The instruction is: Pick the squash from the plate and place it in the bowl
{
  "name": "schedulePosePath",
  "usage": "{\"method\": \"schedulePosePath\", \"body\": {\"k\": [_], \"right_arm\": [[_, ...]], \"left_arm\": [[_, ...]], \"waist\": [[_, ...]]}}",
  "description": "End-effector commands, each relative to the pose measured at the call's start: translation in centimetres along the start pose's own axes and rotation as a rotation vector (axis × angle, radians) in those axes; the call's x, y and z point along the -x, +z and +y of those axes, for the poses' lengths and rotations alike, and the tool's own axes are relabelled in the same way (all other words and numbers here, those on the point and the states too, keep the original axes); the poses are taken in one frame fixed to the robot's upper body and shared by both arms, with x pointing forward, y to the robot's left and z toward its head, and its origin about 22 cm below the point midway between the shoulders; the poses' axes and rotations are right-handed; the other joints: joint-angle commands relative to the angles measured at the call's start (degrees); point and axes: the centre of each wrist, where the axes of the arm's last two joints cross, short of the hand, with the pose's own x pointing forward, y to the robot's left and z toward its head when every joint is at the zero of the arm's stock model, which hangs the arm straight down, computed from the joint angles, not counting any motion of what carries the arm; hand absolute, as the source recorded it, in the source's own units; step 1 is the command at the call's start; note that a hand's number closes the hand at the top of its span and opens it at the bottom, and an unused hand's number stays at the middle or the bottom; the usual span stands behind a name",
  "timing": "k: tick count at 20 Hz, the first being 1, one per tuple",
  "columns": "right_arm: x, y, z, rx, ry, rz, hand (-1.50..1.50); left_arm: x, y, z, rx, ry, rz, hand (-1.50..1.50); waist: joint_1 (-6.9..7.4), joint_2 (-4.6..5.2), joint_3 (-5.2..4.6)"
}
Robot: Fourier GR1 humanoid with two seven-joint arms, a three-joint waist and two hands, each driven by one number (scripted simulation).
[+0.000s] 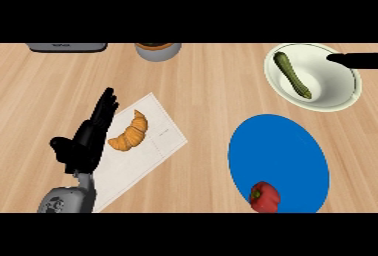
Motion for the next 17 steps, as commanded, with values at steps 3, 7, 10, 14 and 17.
{"method": "schedulePosePath", "body": {"k": [3, 7, 10, 14, 17], "right_arm": [[1.3, 0.4, -3.9, -0.004, -0.168, 0.024, -1.50], [3.7, 2.5, -4.4, -0.067, -0.200, 0.027, -1.50], [4.8, 3.4, -6.4, -0.098, -0.224, -0.012, -1.50], [6.2, 5.7, -7.6, -0.115, -0.202, -0.010, -1.50], [7.0, 8.3, -7.9, -0.139, -0.190, 0.005, -1.50]], "left_arm": [[0.7, 1.0, -0.3, 0.011, 0.011, 0.005, 0.00], [-1.0, -0.7, 0.0, -0.014, -0.007, -0.010, 0.00], [0.2, 0.6, -0.7, -0.005, 0.003, 0.014, 0.00], [0.5, 0.5, -0.5, 0.010, 0.020, 0.017, 0.00], [0.6, 0.3, -0.4, -0.002, 0.002, 0.012, 0.00]], "waist": [[-0.17, -0.06, 0.00], [-0.47, -0.12, -0.02], [-0.24, -0.02, 0.00], [-0.32, -0.04, -0.01], [-0.63, -0.13, -0.03]]}}
